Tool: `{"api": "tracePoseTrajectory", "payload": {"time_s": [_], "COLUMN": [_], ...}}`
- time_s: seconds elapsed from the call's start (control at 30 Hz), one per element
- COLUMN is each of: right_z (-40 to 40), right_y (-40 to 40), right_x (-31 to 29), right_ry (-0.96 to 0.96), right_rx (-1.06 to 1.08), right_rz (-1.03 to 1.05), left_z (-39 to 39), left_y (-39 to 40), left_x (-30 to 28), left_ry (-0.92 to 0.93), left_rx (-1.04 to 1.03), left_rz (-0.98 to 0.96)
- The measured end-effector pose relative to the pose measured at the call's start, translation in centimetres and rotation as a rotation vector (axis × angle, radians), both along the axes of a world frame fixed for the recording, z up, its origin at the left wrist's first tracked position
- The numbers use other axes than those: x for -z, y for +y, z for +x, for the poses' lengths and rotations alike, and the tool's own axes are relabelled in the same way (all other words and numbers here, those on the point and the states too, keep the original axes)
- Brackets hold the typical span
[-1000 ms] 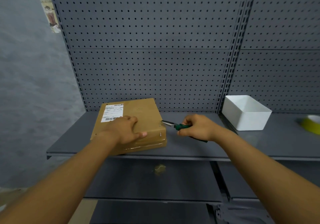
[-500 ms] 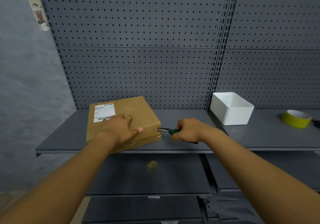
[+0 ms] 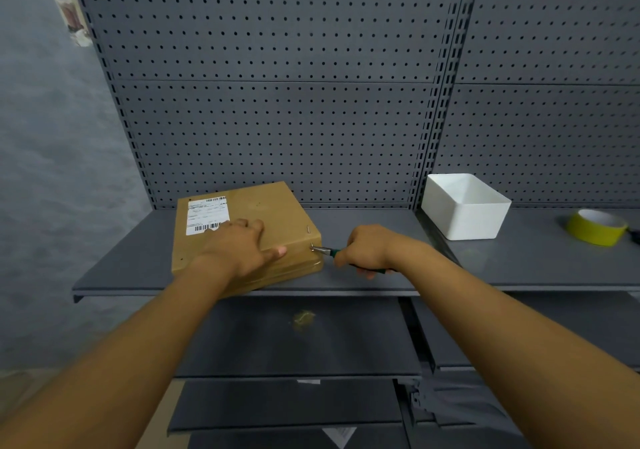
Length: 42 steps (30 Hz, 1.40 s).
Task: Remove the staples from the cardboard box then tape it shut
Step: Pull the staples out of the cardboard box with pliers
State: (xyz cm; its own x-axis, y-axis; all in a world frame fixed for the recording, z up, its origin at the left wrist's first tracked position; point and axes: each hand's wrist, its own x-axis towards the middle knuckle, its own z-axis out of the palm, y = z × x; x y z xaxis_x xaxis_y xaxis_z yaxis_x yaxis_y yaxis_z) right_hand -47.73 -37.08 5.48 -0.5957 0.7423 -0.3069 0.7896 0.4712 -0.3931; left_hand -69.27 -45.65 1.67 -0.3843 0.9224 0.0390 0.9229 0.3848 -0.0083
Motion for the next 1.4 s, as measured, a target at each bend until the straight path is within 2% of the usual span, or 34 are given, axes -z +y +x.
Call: {"api": "tracePoseTrajectory", "payload": {"time_s": [0.3, 0.47, 0.83, 1.1, 1.4], "right_z": [0.4, 0.6, 1.5, 2.5, 5.2], "right_y": [-0.2, 0.2, -0.1, 0.0, 0.4], "right_x": [-0.3, 1.2, 3.4, 3.9, 3.6], "right_ry": [0.000, 0.030, 0.165, 0.100, 0.158], "right_rx": [-0.018, -0.026, 0.012, -0.012, 0.112], "right_rz": [-0.014, 0.057, 0.048, -0.004, 0.044], "left_z": [0.2, 0.1, 0.1, -0.1, 0.1], "left_y": [0.0, 0.1, -0.1, 0.0, -0.2], "left_x": [0.0, 0.3, 0.5, 0.4, -0.1], "left_ry": [-0.019, -0.024, -0.009, -0.032, -0.029], "left_rx": [-0.016, -0.016, -0.021, -0.015, 0.006], "left_rz": [-0.005, 0.003, 0.003, -0.002, -0.024]}}
